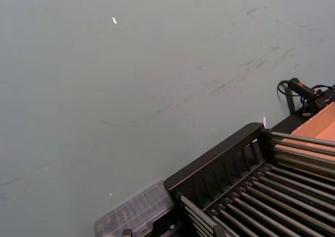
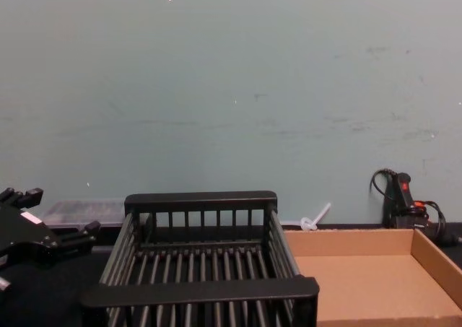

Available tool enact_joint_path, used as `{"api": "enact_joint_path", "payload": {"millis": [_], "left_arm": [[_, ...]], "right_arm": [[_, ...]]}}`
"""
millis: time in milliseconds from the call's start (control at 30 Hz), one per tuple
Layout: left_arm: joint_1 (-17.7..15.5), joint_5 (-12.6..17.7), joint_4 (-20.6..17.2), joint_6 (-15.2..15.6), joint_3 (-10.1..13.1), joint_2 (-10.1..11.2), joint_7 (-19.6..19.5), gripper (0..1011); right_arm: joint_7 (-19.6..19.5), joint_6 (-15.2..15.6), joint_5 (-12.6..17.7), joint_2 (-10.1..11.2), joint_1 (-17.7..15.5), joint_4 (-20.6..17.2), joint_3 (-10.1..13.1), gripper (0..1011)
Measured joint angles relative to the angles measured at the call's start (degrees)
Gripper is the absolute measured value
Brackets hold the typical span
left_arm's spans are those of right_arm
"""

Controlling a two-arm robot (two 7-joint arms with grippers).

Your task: Pick up the white tape and place it into the black box , Pick up the silver tape and place it into the brown box.

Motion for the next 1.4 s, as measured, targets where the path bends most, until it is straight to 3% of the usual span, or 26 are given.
{"api": "enact_joint_path", "payload": {"millis": [567, 867, 1100, 1400], "left_arm": [[0.00, 0.00, 0.00, 0.00, 0.00, 0.00, 0.00, 1001], [0.00, 0.00, 0.00, 0.00, 0.00, 0.00, 0.00, 1001], [0.00, 0.00, 0.00, 0.00, 0.00, 0.00, 0.00, 1001], [0.00, 0.00, 0.00, 0.00, 0.00, 0.00, 0.00, 1002]], "right_arm": [[0.13, -0.16, -0.01, 0.01, -0.04, -0.07, 0.02, 97], [0.93, -1.50, 1.49, -0.30, 0.29, -1.76, 1.61, 97], [0.59, -1.83, 2.77, -1.55, 3.25, -2.48, 2.10, 97], [-0.64, -2.03, 2.54, -4.12, 9.87, -0.31, -0.03, 97]]}}
